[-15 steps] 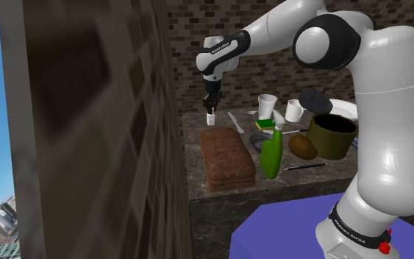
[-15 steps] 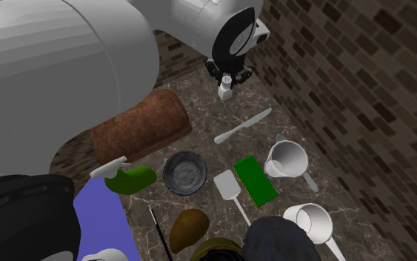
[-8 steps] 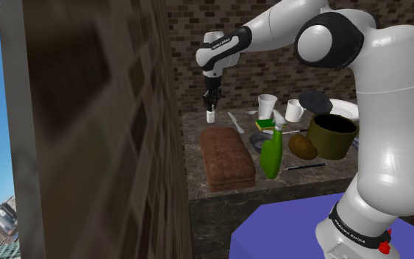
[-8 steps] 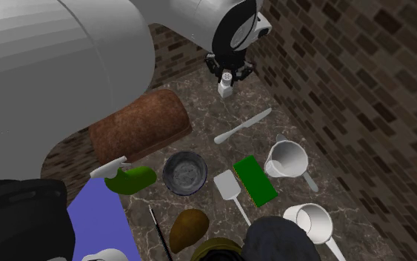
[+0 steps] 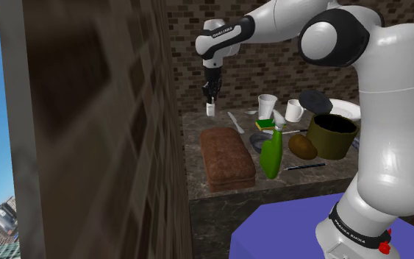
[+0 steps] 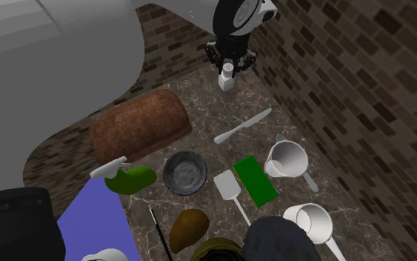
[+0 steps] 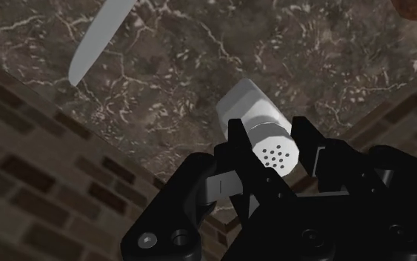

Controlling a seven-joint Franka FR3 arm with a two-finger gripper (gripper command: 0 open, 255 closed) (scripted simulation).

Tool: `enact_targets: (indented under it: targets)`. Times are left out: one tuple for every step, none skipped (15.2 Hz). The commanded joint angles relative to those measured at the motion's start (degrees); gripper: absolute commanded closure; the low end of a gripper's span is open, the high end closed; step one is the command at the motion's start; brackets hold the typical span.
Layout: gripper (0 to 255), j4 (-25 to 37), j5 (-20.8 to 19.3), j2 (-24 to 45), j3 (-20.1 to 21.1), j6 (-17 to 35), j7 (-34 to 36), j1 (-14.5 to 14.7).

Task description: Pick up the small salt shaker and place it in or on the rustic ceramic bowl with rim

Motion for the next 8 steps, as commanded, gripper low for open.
enact_targets:
  targets:
    - [255,1.02,-0.04,-0.3,-0.05,-1.35,-0.04,-0.08]
    - [255,1.61,-0.06,-0.42,-0.06,-2.06,0.0,-0.09]
    - [255,2.22,-0.09,-0.53,-0.07,-2.77,0.03,-0.09]
    - [255,2.85,-0.11,-0.62,-0.08,-3.5,0.05,-0.11]
    - [255,3.5,-0.13,-0.7,-0.09,-4.23,0.08,-0.12]
    - [255,4.17,-0.14,-0.77,-0.1,-4.96,0.11,-0.13]
    - [255,4.86,-0.16,-0.83,-0.11,-5.71,0.14,-0.15]
    - [255,5.57,-0.17,-0.86,-0.12,-6.46,0.17,-0.16]
